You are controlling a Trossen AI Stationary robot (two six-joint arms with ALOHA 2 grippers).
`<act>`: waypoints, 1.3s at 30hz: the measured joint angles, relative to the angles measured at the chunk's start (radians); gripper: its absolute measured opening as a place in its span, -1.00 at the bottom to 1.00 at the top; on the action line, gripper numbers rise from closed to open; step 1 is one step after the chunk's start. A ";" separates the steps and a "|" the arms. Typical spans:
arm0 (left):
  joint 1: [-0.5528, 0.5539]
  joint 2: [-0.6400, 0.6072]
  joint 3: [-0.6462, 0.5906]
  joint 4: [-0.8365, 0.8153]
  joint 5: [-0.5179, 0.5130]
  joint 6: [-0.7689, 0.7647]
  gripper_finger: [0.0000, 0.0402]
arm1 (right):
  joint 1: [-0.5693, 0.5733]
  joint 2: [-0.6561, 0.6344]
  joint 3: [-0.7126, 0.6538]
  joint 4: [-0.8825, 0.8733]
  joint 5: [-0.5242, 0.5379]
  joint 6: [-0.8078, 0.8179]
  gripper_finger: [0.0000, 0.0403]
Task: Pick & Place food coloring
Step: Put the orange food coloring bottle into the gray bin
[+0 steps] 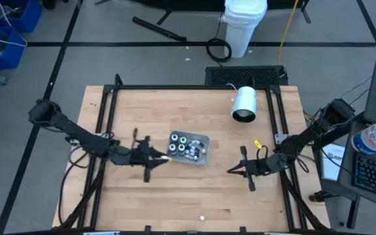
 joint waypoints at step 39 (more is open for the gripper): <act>0.323 0.868 1.019 -0.879 0.044 -0.073 -0.59 | -0.010 0.000 -0.001 -0.007 -0.005 0.028 -1.00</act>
